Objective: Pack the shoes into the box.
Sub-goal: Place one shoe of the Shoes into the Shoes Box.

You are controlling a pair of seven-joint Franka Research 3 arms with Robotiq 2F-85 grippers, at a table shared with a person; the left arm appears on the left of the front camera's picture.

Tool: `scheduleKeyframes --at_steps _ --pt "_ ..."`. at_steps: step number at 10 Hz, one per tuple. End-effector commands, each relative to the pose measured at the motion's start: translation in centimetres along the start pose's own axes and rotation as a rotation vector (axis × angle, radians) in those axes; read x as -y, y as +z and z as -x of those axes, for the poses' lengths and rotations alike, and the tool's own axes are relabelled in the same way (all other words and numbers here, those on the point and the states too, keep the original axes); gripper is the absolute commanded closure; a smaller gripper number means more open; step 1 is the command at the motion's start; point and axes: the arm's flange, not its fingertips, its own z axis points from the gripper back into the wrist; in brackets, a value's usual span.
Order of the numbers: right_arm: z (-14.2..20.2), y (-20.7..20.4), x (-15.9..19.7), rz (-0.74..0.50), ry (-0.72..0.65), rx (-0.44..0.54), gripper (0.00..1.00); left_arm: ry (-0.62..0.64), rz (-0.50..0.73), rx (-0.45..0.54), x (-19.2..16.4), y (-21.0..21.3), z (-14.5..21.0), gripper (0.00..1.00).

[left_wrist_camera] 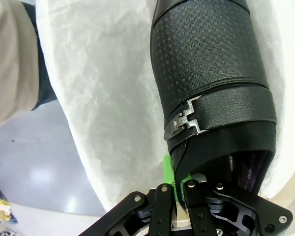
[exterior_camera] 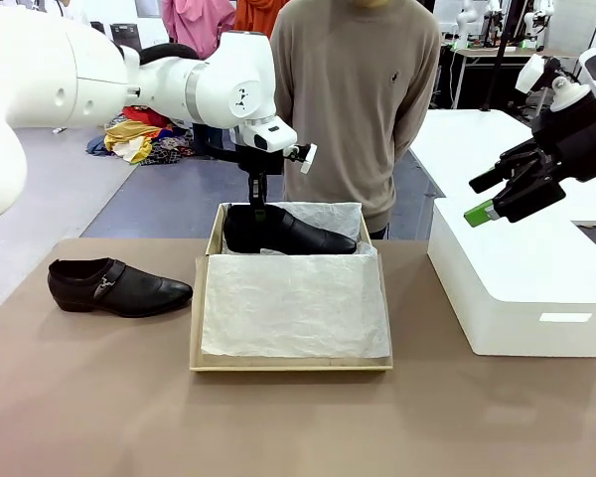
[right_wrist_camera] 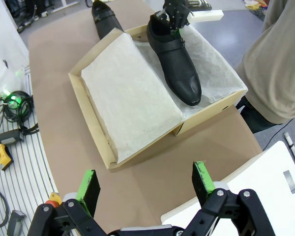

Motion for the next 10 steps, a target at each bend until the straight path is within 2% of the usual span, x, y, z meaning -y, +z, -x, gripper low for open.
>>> scheduleKeyframes --at_steps 1,9,10 --pt "-0.1 -0.1 0.1 -0.013 0.004 0.027 0.0 0.019 0.001 0.012 -1.0 0.1 0.1 1.0" --pt "-0.1 -0.1 0.1 -0.013 0.004 0.027 0.0 0.047 0.026 0.02 -1.4 -3.1 0.3 1.0" --pt "-0.1 -0.1 0.1 -0.013 0.004 0.027 0.0 0.044 0.038 0.016 -1.3 -3.0 0.3 0.88"
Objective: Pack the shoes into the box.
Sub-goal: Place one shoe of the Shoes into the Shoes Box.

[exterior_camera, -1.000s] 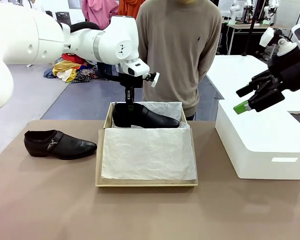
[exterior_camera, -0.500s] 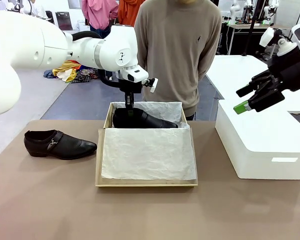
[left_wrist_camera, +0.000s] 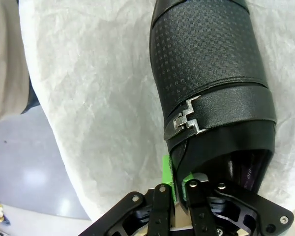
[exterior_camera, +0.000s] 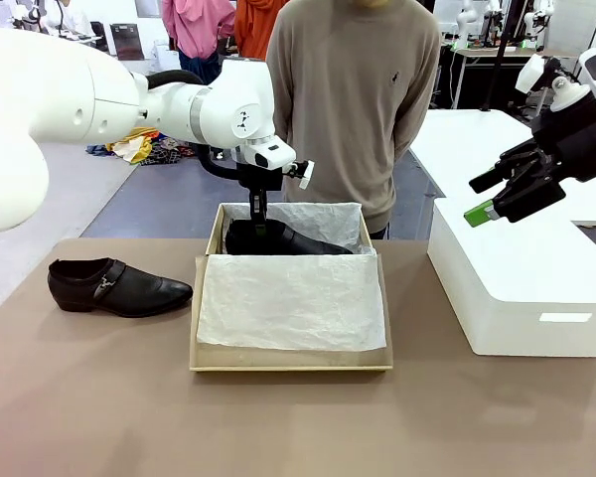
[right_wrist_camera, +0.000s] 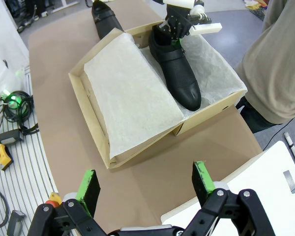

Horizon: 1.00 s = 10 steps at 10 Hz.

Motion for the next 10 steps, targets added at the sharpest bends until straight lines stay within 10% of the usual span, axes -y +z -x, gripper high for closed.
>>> scheduleKeyframes --at_steps 1,5,10 --pt "-0.1 -0.1 0.1 -0.013 0.004 0.027 0.0 0.019 0.011 0.001 0.0 1.1 0.1 0.69" --pt "-0.1 -0.1 0.1 -0.013 0.004 0.027 0.0 0.046 0.008 -0.001 -0.1 3.3 1.1 0.0" --pt "-0.1 -0.1 0.1 -0.013 0.004 0.027 0.0 0.072 -0.028 -0.004 0.7 10.4 4.8 0.0"
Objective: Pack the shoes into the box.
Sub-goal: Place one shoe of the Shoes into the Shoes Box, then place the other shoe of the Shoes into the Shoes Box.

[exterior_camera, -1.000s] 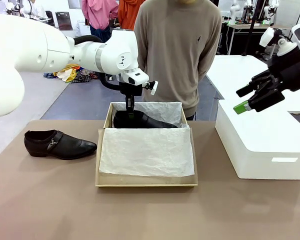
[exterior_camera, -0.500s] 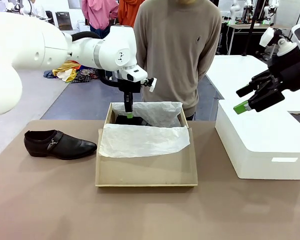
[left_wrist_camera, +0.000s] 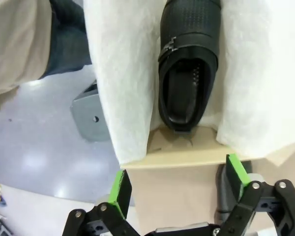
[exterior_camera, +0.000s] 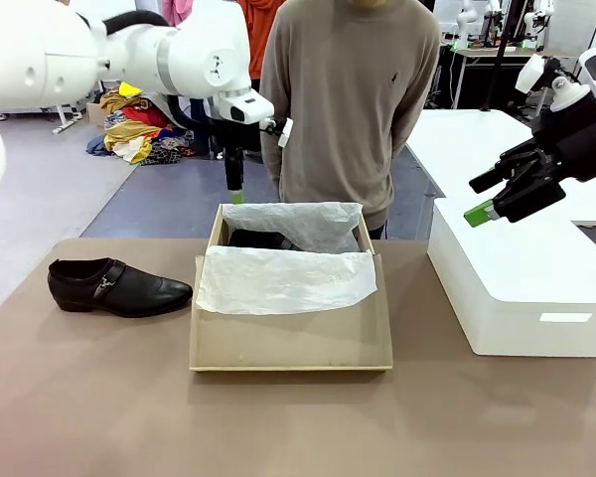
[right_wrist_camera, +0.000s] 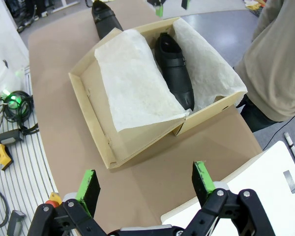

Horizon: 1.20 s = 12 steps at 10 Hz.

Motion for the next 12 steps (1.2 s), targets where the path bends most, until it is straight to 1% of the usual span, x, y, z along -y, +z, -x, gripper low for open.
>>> scheduleKeyframes --at_steps 1,3,4,5,12 --pt "-0.1 -0.1 0.1 -0.013 0.004 0.027 0.0 0.015 0.006 0.029 0.6 1.6 1.3 0.0" --pt "-0.1 -0.1 0.1 -0.013 0.004 0.027 0.0 0.05 -0.024 0.03 0.6 3.1 3.4 0.0" --pt "-0.1 -0.1 0.1 -0.013 0.004 0.027 0.0 0.056 0.004 0.025 0.1 2.7 4.9 0.0" --pt "-0.1 -0.1 0.1 -0.013 0.004 0.027 0.0 0.039 -0.028 0.018 -0.2 3.0 2.3 0.0" --pt "-0.1 -0.1 0.1 -0.013 0.004 0.027 0.0 0.039 -0.028 0.018 -0.2 3.0 2.3 0.0"
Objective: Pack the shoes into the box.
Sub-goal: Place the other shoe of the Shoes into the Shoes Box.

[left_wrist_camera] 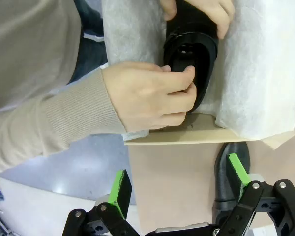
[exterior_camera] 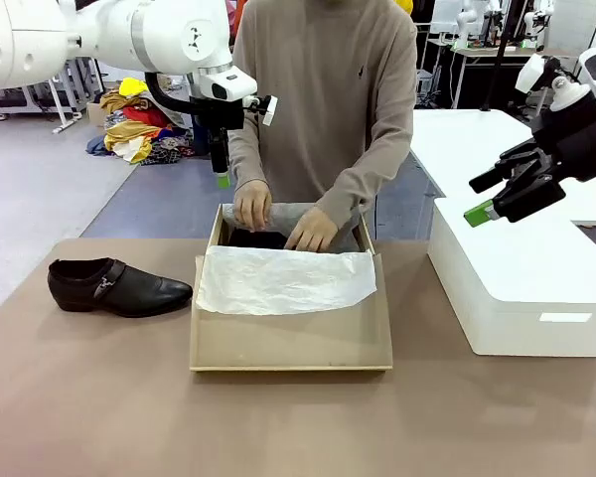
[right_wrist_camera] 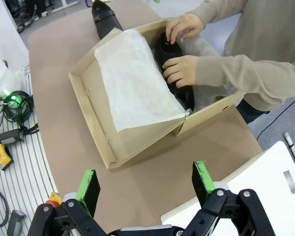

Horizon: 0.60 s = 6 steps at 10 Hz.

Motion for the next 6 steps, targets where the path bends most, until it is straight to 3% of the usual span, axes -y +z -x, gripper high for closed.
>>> scheduleKeyframes --at_steps 1,4,6 --pt "-0.1 -0.1 0.2 -0.013 0.004 0.027 0.0 0.004 -0.008 -0.001 -0.2 0.3 0.1 0.0" --pt "-0.1 -0.1 0.2 -0.013 0.004 0.027 0.0 0.0 0.0 0.0 0.0 0.0 0.0 0.0" --pt "-0.1 -0.1 0.2 -0.013 0.004 0.027 0.0 0.001 -0.019 -0.031 1.3 1.5 2.9 0.0"
